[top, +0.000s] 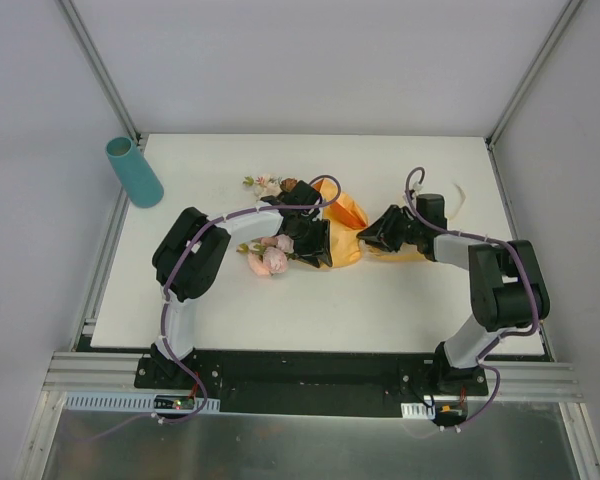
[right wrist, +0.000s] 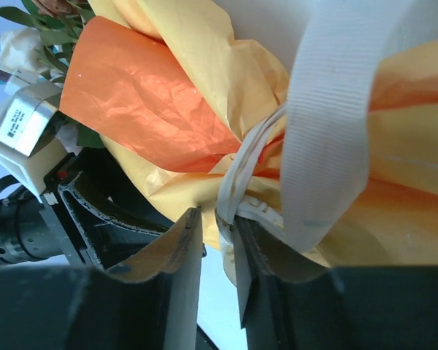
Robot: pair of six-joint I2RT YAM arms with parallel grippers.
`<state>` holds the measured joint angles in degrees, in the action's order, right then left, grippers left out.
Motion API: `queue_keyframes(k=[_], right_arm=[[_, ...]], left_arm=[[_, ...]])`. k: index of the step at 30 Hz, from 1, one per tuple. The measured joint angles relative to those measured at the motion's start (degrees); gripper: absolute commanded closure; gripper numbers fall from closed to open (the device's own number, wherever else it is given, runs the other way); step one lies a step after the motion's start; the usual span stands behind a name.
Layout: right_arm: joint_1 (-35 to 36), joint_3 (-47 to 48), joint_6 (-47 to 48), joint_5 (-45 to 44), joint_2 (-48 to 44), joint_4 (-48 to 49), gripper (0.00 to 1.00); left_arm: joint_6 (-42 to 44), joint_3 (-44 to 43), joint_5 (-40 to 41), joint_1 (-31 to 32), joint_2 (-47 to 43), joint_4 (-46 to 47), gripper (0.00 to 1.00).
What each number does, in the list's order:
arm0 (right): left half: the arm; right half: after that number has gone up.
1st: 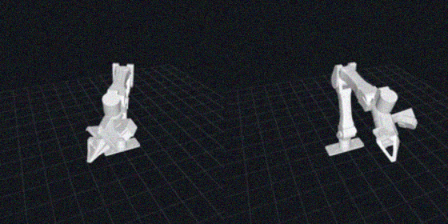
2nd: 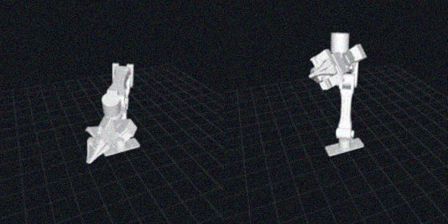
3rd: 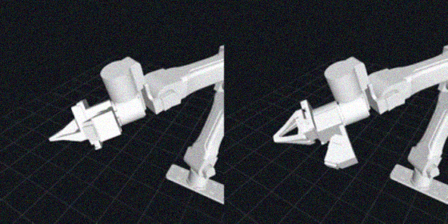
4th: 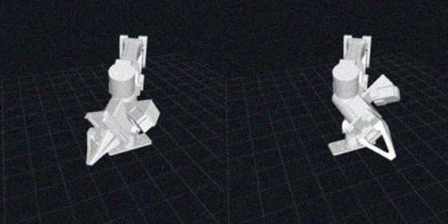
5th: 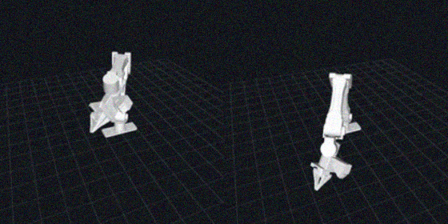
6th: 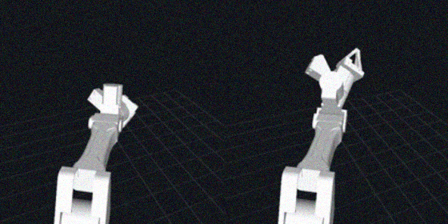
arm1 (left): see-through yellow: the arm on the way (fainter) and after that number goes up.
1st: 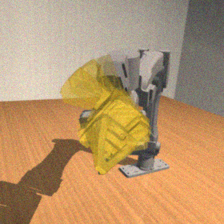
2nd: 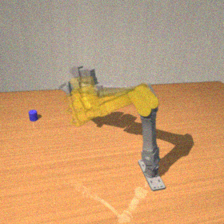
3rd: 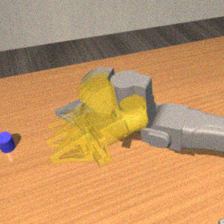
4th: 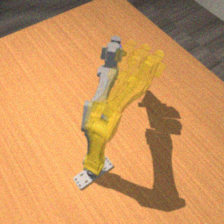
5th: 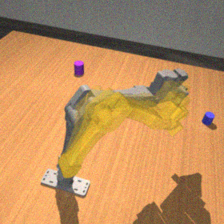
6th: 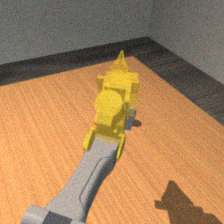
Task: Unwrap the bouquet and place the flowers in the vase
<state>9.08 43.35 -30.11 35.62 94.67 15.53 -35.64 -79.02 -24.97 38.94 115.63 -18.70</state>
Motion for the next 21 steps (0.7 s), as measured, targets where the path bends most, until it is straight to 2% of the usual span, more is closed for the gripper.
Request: queue_keyframes(k=[8,15,19,21], right_arm=[[-1.31,-1.57,-4.83,3.80,0.63,5.03,0.81],[-2.80,-2.91,-8.81,6.75,-0.15,8.83,0.69],[-3.15,-2.95,-11.28,8.79,-0.59,12.09,0.68],[-3.26,-3.10,-12.55,9.60,-0.61,13.81,0.71]], left_arm=[[0.00,0.00,0.04,0.02,0.00,0.00,0.59],[0.00,0.00,0.09,0.02,0.00,0.00,0.59],[0.00,0.00,0.09,0.02,0.00,0.00,0.59],[0.02,0.00,0.09,0.02,0.00,0.00,0.59]])
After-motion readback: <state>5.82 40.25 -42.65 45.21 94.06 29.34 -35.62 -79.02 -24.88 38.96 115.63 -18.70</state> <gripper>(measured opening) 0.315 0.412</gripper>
